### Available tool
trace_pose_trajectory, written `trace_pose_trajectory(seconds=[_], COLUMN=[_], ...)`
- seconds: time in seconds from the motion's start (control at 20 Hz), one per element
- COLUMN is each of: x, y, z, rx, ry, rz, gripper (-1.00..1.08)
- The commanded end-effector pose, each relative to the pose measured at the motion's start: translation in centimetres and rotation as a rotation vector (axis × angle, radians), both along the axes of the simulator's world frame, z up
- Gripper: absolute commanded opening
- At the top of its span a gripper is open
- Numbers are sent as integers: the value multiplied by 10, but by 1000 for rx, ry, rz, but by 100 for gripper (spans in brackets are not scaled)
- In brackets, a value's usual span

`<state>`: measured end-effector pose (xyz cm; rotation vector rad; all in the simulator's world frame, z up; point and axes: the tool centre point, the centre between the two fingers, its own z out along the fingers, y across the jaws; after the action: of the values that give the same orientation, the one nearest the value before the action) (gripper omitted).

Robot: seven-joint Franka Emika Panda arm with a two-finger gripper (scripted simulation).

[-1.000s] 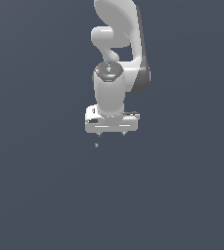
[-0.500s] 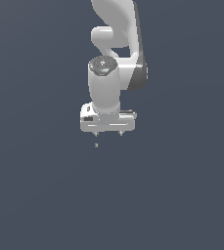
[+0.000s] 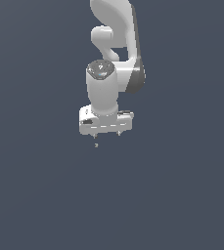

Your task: Pick up the object and move it to a goal position.

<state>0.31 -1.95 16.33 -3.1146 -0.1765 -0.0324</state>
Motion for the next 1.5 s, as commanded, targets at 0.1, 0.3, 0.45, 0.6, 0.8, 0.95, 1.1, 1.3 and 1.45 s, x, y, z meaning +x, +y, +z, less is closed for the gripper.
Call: trace_pose_trajectory(seconds=[0.1, 0.3, 0.45, 0.6, 0.8, 0.95, 1.1, 1.3, 1.45], x=[-2, -4, -6, -9, -12, -14, -17, -20, -23], y=[-6, -13, -18, -23, -29, -34, -38, -44, -47], z=[-9, -19, -26, -34, -44, -52, -59, -69, -76], rx=[-7, -15, -20, -24, -28, -31, -33, -34, -35], ry=[1, 2, 3, 5, 6, 8, 9, 9, 10], rz=[83, 180, 258, 337, 441, 520, 598, 704, 783], gripper=[100, 100, 100, 100, 100, 100, 100, 100, 100])
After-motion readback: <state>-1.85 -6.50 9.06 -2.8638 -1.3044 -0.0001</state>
